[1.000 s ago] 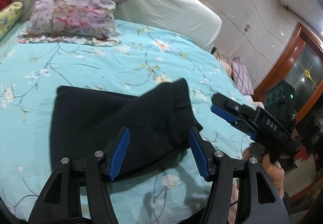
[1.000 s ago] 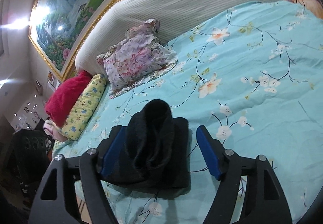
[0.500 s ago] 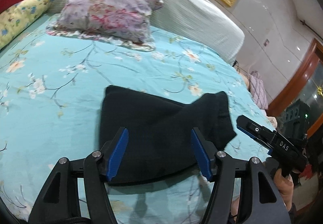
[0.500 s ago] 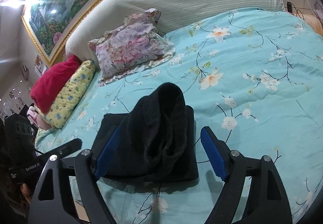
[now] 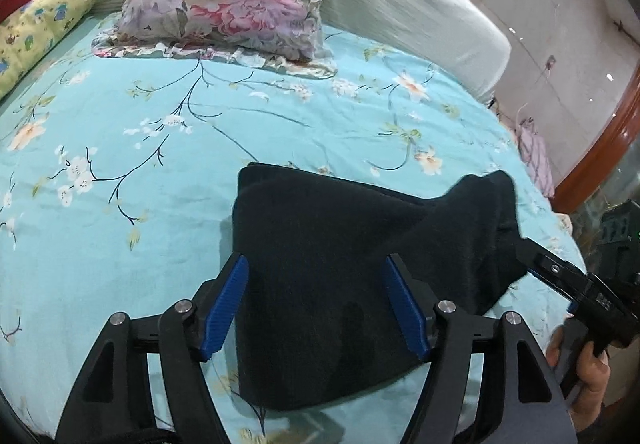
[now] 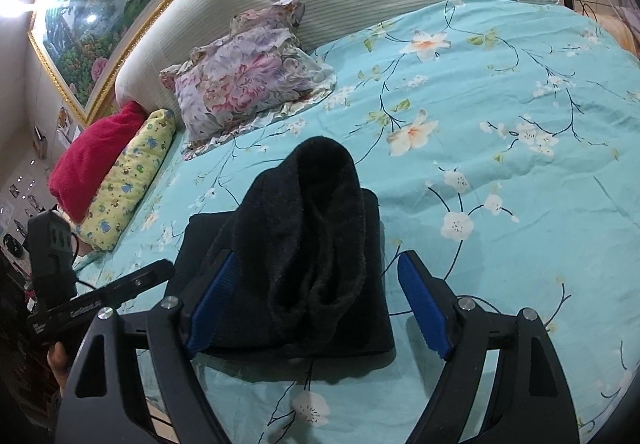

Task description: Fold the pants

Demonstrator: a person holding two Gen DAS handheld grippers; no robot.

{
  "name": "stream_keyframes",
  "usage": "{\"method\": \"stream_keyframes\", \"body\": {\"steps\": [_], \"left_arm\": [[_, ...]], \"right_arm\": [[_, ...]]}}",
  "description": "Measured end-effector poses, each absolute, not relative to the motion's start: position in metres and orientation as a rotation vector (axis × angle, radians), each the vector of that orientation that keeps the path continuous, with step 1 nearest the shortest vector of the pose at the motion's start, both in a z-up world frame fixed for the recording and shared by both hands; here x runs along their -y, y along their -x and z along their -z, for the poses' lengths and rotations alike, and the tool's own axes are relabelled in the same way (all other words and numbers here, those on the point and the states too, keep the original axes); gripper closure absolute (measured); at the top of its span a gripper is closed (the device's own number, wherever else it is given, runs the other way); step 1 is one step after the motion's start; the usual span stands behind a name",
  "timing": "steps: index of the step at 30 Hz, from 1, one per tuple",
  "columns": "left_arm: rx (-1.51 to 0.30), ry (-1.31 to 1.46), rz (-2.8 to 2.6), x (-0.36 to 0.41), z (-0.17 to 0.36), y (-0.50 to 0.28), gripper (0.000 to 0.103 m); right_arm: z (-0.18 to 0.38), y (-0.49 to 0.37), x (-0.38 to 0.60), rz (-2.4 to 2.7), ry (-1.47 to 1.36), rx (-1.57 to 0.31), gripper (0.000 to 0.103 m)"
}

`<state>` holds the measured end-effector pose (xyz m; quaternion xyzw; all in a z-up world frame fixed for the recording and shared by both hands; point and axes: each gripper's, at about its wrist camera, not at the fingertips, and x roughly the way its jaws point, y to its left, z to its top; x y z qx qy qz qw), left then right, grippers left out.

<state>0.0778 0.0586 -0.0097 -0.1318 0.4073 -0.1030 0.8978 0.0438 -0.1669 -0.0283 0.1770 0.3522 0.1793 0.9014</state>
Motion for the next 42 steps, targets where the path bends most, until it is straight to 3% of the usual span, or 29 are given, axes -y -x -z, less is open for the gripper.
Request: {"method": "stream_keyframes", "body": {"steps": [14, 22, 33, 39, 41, 42], "left_arm": [[-0.916, 0.335, 0.169, -0.07, 0.042, -0.111, 0.03], [-0.93, 0.392, 0.191, -0.081, 0.059, -0.119, 0.027], [-0.968, 0.422, 0.233, -0.084, 0.06, -0.1, 0.028], [-0.985, 0.443, 0.251, -0.086, 0.068, -0.102, 0.023], [-0.984, 0.42, 0.239, -0.081, 0.069, -0.104, 0.023], [-0.984, 0.405, 0.234, -0.078, 0.069, -0.105, 0.023]], "right_arm": [[0.05, -0.06, 0.166, -0.38, -0.373, -0.8, 0.021], [0.071, -0.056, 0.188, -0.34, -0.357, -0.832, 0.016], [0.06, -0.064, 0.178, -0.421, -0.394, -0.811, 0.016], [0.072, -0.068, 0.187, -0.374, -0.334, -0.83, 0.016], [0.072, -0.068, 0.188, -0.378, -0.337, -0.833, 0.016], [0.071, -0.068, 0.186, -0.391, -0.338, -0.83, 0.022]]}}
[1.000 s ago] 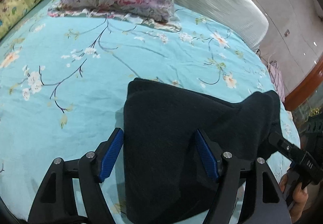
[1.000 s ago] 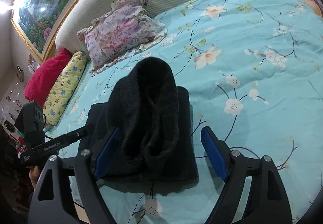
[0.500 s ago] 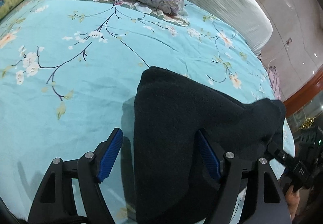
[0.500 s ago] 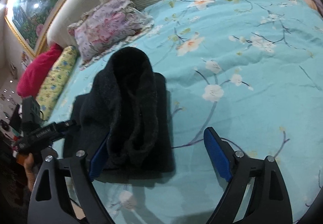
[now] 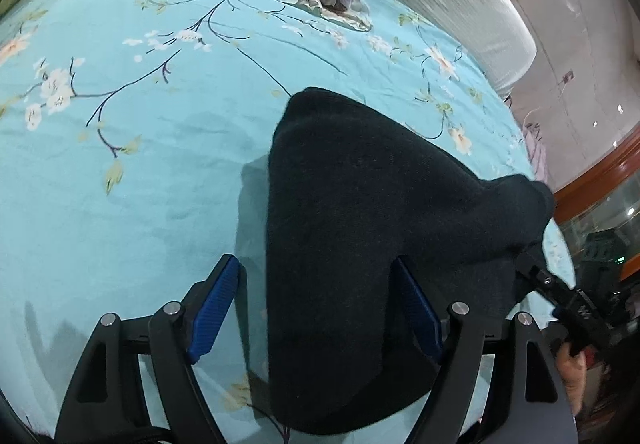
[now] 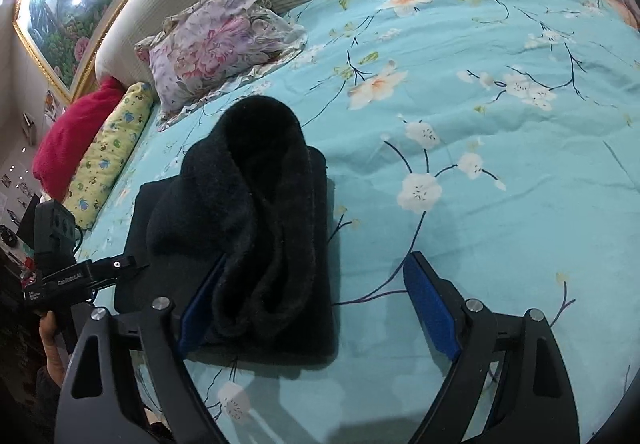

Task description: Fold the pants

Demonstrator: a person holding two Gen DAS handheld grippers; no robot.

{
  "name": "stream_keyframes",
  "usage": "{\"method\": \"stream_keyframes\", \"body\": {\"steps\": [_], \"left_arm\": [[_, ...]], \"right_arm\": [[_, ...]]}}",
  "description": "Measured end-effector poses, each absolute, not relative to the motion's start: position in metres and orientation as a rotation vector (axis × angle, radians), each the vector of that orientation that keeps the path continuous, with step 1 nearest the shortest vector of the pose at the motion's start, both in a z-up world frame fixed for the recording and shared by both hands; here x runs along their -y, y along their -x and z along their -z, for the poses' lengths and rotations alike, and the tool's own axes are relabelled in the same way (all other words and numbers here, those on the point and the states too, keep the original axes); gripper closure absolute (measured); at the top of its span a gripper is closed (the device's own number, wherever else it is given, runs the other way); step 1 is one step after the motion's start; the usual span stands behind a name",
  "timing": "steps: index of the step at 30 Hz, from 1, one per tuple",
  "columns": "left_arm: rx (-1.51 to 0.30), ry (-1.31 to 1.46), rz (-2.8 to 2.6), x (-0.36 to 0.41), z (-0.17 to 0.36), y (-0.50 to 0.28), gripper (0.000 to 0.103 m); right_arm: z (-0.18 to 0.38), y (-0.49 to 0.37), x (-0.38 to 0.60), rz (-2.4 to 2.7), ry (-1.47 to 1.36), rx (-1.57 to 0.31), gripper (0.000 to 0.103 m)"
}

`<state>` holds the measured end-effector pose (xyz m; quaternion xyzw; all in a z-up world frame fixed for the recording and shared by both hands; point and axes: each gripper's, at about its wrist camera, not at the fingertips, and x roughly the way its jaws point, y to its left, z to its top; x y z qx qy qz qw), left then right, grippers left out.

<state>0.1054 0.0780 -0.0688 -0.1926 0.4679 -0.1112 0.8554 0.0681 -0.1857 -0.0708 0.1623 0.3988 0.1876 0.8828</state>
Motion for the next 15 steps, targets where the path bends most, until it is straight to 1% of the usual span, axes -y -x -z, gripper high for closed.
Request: {"method": "stream_keyframes", "body": {"steps": [1, 2, 3, 4, 7, 8, 9, 10, 11, 14, 15], "left_arm": [[-0.982, 0.391, 0.229, -0.076, 0.069, -0.107, 0.023], [-0.982, 0.386, 0.229, -0.074, 0.07, -0.109, 0.024], [-0.982, 0.387, 0.232, -0.073, 0.07, -0.11, 0.024], [-0.981, 0.392, 0.236, -0.074, 0.071, -0.111, 0.025], [-0.984, 0.414, 0.257, -0.077, 0.075, -0.113, 0.028], [-0.984, 0.419, 0.267, -0.077, 0.075, -0.114, 0.03], [-0.986, 0.431, 0.288, -0.076, 0.075, -0.114, 0.04], [-0.99, 0.443, 0.301, -0.076, 0.075, -0.114, 0.045], [-0.988, 0.445, 0.295, -0.075, 0.074, -0.114, 0.046], [-0.979, 0.43, 0.293, -0.072, 0.072, -0.113, 0.052], [-0.975, 0.431, 0.296, -0.071, 0.07, -0.112, 0.057]], "right_arm": [[0.073, -0.068, 0.188, -0.415, -0.347, -0.827, 0.031], [0.074, -0.069, 0.187, -0.444, -0.372, -0.836, 0.033], [0.076, -0.07, 0.187, -0.461, -0.392, -0.844, 0.038], [0.078, -0.071, 0.188, -0.484, -0.419, -0.854, 0.041], [0.088, -0.073, 0.193, -0.526, -0.498, -0.871, 0.042], [0.091, -0.072, 0.195, -0.539, -0.524, -0.872, 0.043], [0.092, -0.072, 0.196, -0.555, -0.55, -0.873, 0.047], [0.093, -0.071, 0.196, -0.565, -0.57, -0.873, 0.047], [0.092, -0.069, 0.194, -0.564, -0.565, -0.87, 0.048], [0.088, -0.066, 0.19, -0.563, -0.55, -0.863, 0.05], [0.087, -0.065, 0.19, -0.562, -0.552, -0.862, 0.051]]}}
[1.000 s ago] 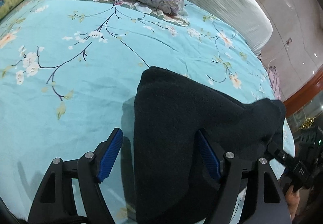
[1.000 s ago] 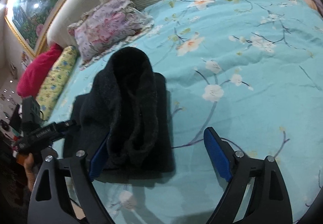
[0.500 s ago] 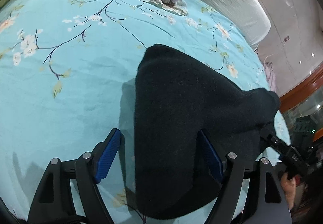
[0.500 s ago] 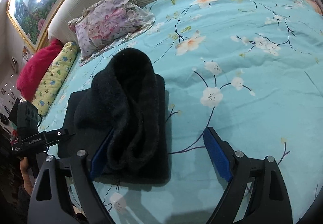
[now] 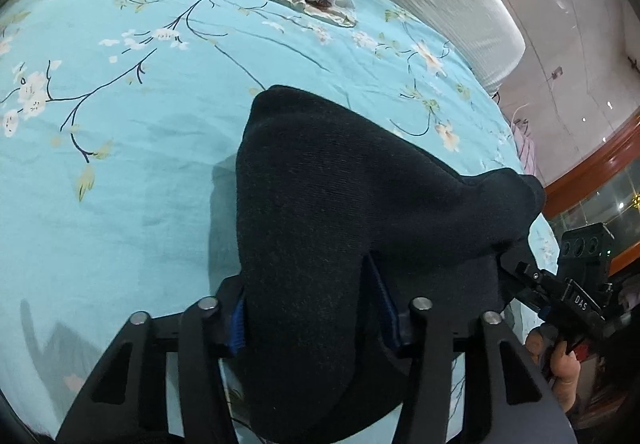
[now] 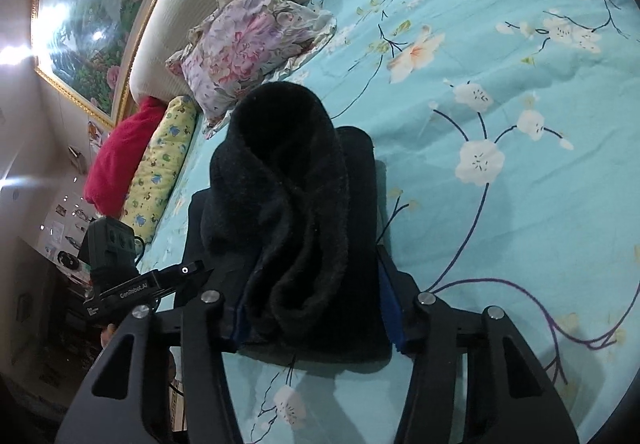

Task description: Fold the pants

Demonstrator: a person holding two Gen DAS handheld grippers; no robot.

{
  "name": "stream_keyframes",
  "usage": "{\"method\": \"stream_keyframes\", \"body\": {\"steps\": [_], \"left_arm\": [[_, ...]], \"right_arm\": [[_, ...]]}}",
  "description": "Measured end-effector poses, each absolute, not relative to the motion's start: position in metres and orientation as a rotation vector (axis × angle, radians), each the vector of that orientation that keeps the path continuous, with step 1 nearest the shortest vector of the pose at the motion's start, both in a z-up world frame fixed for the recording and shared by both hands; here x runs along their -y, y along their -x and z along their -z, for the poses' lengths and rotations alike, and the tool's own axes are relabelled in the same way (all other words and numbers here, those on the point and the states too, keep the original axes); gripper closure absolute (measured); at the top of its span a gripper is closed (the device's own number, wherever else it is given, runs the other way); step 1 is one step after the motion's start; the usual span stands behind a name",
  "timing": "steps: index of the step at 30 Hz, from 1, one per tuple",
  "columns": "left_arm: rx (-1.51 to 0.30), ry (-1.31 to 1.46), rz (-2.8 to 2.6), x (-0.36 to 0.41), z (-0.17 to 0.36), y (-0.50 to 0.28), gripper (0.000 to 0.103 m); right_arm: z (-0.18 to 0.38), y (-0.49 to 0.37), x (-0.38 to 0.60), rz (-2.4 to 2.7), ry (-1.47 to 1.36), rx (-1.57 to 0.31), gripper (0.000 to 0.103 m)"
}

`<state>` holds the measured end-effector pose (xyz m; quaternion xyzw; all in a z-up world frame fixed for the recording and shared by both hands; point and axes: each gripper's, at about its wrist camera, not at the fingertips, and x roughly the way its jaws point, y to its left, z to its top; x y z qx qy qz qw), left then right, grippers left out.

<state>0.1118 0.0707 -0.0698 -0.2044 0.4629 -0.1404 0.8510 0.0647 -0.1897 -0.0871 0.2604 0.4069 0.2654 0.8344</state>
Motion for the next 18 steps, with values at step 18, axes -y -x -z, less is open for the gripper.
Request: {"method": "stream_keyframes", "body": {"steps": [18], "left_arm": [[-0.904, 0.319, 0.239, -0.057, 0.03, -0.08, 0.074]], "right_arm": [[0.067, -0.046, 0.177, -0.585, -0.526, -0.821, 0.058]]}}
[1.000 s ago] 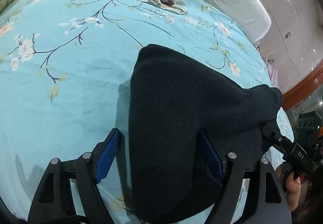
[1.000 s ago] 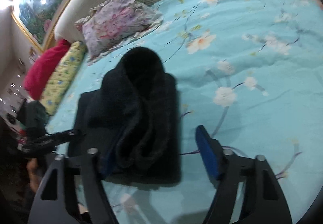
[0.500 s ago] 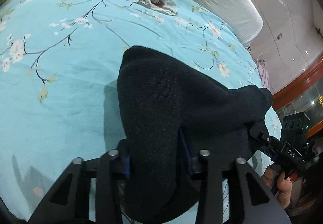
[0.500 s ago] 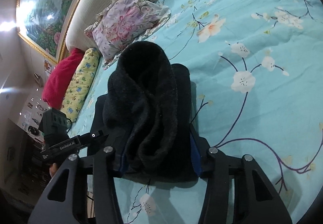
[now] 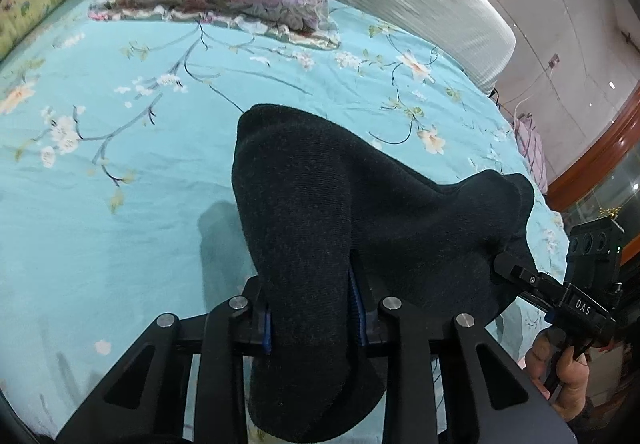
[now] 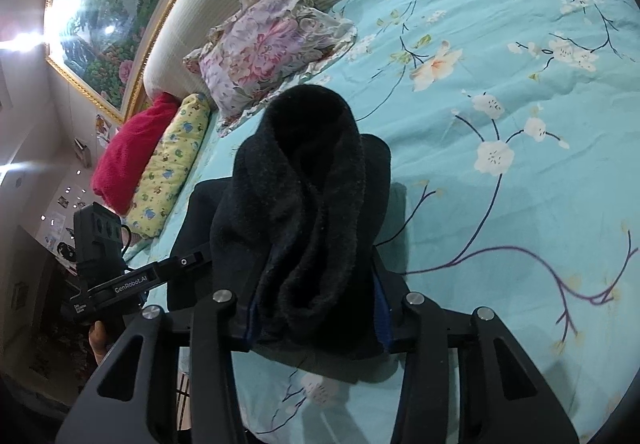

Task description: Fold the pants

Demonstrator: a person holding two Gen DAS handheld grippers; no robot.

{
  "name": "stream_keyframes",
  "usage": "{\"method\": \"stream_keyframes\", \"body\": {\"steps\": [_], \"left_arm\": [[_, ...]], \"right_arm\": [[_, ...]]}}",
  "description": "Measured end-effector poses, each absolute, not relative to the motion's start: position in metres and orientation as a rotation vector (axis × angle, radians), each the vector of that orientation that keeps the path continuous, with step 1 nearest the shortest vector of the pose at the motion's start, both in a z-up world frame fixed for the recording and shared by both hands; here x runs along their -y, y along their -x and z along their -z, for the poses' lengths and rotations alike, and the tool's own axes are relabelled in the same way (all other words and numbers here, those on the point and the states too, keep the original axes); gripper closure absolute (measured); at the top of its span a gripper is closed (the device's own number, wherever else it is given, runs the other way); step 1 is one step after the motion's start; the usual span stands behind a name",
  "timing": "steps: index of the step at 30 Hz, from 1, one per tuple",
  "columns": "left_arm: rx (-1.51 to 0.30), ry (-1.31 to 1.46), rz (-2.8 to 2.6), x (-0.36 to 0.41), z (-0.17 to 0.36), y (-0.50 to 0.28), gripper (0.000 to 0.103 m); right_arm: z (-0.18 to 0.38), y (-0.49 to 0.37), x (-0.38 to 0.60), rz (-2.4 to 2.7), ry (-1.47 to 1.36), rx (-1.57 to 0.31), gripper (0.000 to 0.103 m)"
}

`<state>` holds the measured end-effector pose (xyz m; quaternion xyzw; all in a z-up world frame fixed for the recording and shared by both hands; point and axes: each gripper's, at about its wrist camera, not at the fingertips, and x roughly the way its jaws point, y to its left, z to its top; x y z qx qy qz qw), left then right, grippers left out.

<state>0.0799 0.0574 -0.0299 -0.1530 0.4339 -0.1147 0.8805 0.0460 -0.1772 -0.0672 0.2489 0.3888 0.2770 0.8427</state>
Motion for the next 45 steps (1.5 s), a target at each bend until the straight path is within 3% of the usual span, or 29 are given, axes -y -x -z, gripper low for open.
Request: {"method": "stream_keyframes", "body": {"steps": [24, 45], "left_arm": [[-0.736, 0.242, -0.019, -0.122, -0.031, -0.02, 0.074], [-0.687, 0.256, -0.122, -0.18, -0.034, -0.071, 0.074]], "right_arm": [[0.022, -0.062, 0.094, -0.768, -0.413, -0.75, 0.058], [0.01, -0.131, 0.028, -0.833, -0.352, -0.762, 0.058]]}}
